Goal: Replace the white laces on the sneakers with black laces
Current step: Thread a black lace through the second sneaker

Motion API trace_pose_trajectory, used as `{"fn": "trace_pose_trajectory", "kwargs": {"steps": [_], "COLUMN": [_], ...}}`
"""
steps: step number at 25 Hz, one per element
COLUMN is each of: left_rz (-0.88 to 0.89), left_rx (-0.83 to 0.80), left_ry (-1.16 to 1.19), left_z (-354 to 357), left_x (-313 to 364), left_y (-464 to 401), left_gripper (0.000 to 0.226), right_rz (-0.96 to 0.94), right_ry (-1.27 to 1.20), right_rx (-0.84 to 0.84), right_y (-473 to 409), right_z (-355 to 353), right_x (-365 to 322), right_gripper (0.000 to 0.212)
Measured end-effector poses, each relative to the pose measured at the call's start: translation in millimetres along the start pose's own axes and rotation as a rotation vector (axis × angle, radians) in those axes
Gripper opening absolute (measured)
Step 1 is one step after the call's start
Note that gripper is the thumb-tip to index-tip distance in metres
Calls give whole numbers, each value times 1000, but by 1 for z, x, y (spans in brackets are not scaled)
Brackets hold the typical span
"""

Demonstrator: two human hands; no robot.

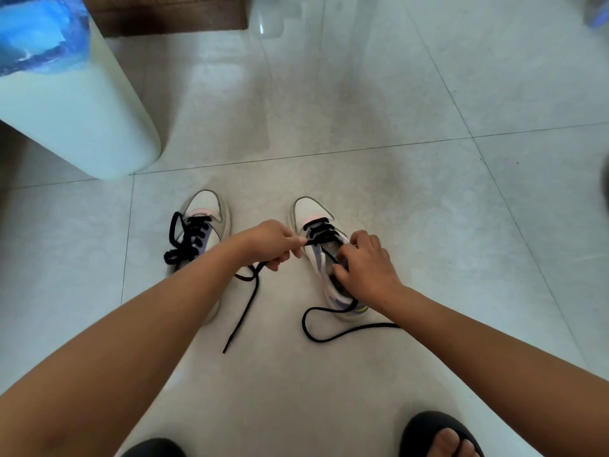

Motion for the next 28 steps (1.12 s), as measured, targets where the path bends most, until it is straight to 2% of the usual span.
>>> {"fn": "trace_pose_trajectory", "kwargs": {"steps": [2,4,6,8,9,11,14,18,19,20,21,22,24,25,26,28], "left_rz": [-2,-2,44,123,161,198,189,112,91,75,65,64,93,120,156,240], "left_rx": [5,-3,-42,-86,-96,-96,-37,-6,-22,-31,-29,-20,1,-4,-22,-77], "left_ry": [64,106,134,134,129,134,171,243,279,307,313,293,185,130,93,65], "left_z": [-12,-20,-20,-12,-8,-5,-21,-50,-55,-60,-63,-64,-55,-47,-38,-21], "left_x": [-6,-9,-1,16,25,36,33,9,4,1,1,3,18,30,43,70], "left_y": [13,26,37,44,46,47,49,62,66,71,74,75,75,74,73,73], "left_gripper": [32,31,28,26,25,25,29,29,29,31,32,32,32,32,31,28], "right_rz": [-11,-9,-113,-306,-363,-335,-72,560,672,722,691,538,70,-127,-250,-286], "right_ry": [-14,-163,-311,-374,-442,-580,-858,-1554,-1644,-1630,-1494,-1232,-651,-538,-595,-926], "right_rx": [10,126,229,117,24,-100,-13,-82,-97,-99,-93,-75,-90,-126,-187,-332], "right_y": [2,2,-2,-10,-15,-26,-45,-49,-47,-43,-40,-37,-28,-19,-11,-5], "right_z": [4,-4,-22,-40,-46,-57,-68,-45,-36,-31,-30,-35,-62,-81,-101,-131], "right_x": [-1,-1,-4,-16,-24,-30,-8,48,57,62,63,61,34,12,-10,-37], "right_gripper": [30,27,33,51,54,44,29,17,16,14,17,34,72,80,77,54]}}
Point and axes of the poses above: each hand's wrist, its own y-axis away from the middle knuckle, its own z-axis out of the palm, x = y × z, the point moved 3 cm from there along -y, towards the middle knuckle, and after that the axes turned 1 degree about y, right-handed, at the moved point
